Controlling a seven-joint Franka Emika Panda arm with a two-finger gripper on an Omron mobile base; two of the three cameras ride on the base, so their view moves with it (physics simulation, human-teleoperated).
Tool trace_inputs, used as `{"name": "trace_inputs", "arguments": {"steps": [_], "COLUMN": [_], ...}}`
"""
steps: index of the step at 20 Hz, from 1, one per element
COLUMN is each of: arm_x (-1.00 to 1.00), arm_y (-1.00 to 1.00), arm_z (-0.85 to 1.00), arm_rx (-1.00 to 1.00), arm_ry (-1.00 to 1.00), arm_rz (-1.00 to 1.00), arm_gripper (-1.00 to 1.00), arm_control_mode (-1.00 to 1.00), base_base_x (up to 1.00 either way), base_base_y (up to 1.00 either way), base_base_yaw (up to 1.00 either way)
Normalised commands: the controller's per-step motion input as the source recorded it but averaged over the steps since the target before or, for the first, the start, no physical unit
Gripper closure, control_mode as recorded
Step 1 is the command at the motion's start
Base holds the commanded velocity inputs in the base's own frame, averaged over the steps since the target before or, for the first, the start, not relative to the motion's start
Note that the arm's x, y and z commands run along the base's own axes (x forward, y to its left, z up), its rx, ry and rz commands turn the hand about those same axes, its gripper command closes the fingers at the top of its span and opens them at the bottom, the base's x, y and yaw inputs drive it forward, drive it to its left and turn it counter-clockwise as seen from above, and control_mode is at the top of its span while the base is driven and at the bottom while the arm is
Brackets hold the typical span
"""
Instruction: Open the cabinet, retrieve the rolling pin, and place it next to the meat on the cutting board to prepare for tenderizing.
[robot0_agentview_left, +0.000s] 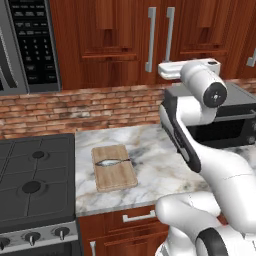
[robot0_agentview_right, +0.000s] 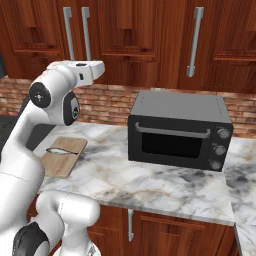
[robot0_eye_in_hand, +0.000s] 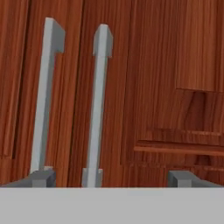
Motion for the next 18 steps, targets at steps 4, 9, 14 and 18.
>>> {"name": "trace_inputs", "arguments": {"steps": [4, 9, 14, 18], "arm_x": [0.66, 0.64, 0.34, 0.22], "arm_y": [0.0, 0.02, 0.12, 0.14], "arm_z": [0.04, 0.05, 0.0, 0.0], "arm_rx": [0.04, 0.04, 0.0, 0.0], "arm_ry": [0.01, 0.02, 0.01, 0.0], "arm_rz": [-0.07, -0.07, -0.02, 0.0], "arm_gripper": [-1.0, -1.0, -1.0, -1.0], "arm_control_mode": [-1.0, -1.0, -1.0, -1.0], "base_base_x": [0.0, 0.0, 0.0, 0.0], "base_base_y": [0.0, 0.0, 0.0, 0.0], "base_base_yaw": [0.0, 0.0, 0.0, 0.0]}}
